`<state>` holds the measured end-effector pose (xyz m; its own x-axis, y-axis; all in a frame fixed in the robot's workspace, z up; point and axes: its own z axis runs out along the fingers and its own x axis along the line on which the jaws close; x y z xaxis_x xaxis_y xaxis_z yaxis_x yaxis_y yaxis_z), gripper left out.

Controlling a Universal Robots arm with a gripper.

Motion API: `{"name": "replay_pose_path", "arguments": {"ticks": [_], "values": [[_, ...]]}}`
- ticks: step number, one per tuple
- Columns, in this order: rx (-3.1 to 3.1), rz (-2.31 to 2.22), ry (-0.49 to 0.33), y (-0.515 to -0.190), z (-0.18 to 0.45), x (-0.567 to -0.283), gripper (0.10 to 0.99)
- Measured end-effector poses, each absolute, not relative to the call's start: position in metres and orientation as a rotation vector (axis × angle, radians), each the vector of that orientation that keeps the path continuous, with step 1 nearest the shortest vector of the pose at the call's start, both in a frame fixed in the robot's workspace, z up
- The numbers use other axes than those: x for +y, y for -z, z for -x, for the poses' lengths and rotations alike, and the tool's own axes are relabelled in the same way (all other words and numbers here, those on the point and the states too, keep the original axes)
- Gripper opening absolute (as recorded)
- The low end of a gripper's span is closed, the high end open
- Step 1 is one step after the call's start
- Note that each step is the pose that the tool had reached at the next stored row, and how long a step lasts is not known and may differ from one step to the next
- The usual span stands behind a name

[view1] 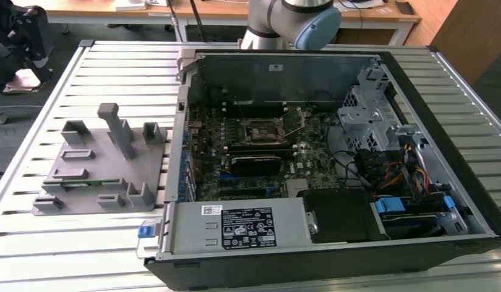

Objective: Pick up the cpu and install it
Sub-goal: 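Pick up the cpu and move it towards the insertion slot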

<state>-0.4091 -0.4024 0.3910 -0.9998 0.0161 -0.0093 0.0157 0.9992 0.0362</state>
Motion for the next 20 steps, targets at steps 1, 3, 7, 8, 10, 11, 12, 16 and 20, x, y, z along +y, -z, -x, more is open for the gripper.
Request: {"name": "replay_pose_path", "arguments": {"ticks": [1, 3, 7, 8, 10, 11, 12, 16, 20], "values": [[3.132, -0.025, -0.056, -0.391, 0.409, -0.402, 0.525], [3.132, -0.025, -0.056, -0.391, 0.407, -0.402, 0.525], [3.132, -0.025, -0.056, -0.391, 0.402, -0.402, 0.525], [3.132, -0.025, -0.056, -0.391, 0.4, -0.402, 0.525], [3.132, -0.025, -0.056, -0.391, 0.397, -0.402, 0.525], [3.132, -0.025, -0.056, -0.391, 0.396, -0.402, 0.525], [3.132, -0.025, -0.056, -0.391, 0.394, -0.402, 0.525], [3.132, -0.025, -0.056, -0.391, 0.39, -0.402, 0.525], [3.132, -0.025, -0.056, -0.391, 0.385, -0.402, 0.525]]}}
